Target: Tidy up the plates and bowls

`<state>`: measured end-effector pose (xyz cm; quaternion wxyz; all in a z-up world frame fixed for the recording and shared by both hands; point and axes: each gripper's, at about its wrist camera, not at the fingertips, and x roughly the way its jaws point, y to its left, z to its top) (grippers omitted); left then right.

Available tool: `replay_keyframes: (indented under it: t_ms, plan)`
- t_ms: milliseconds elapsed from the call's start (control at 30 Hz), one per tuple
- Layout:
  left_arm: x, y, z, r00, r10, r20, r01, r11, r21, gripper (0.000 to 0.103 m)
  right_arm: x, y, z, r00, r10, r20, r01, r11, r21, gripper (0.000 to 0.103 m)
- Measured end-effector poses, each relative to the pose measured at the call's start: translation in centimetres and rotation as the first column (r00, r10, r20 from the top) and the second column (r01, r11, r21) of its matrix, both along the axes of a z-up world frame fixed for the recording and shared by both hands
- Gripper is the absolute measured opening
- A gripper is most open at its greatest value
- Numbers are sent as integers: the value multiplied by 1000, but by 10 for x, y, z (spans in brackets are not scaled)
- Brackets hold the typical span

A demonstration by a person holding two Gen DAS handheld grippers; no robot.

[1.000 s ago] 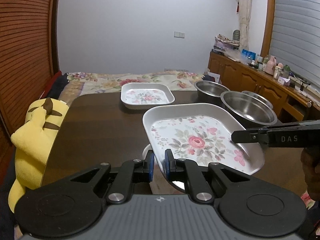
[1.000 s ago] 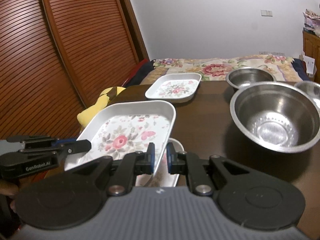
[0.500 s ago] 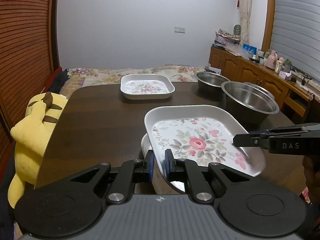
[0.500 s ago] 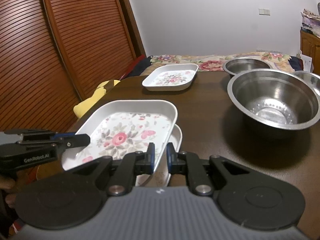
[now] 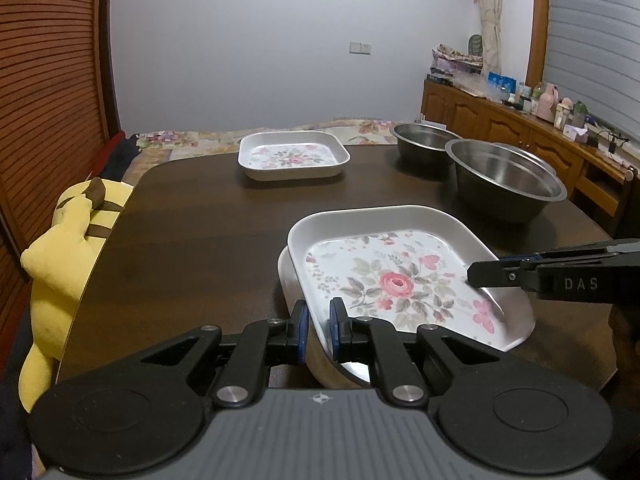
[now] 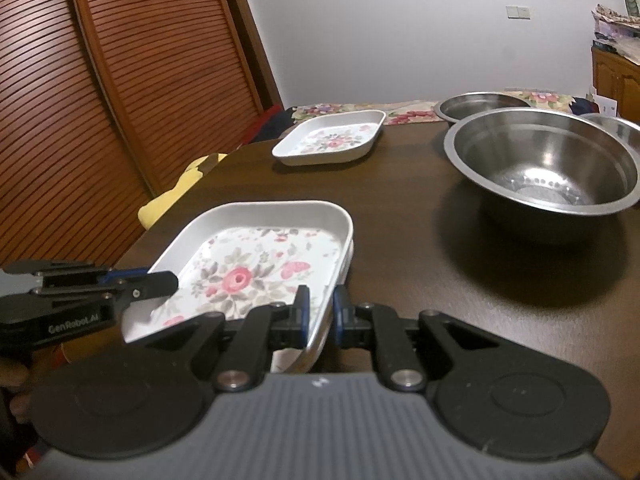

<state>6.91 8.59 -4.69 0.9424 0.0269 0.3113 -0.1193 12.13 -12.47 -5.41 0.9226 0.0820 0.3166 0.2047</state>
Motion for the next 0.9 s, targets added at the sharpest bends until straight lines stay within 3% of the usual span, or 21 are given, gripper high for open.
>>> replay_keyframes:
  t_ms: [567,900]
  plan:
    - [-1,-3,-9,999,19,26,-21,999,51,16,-4,-1,-6,1000,-7,29,7,1000,4,15]
    - [2,1,-14,1000,26,3,-26,999,37,16,-2,-1,-8,1000,-5,13,5,1000,6,15]
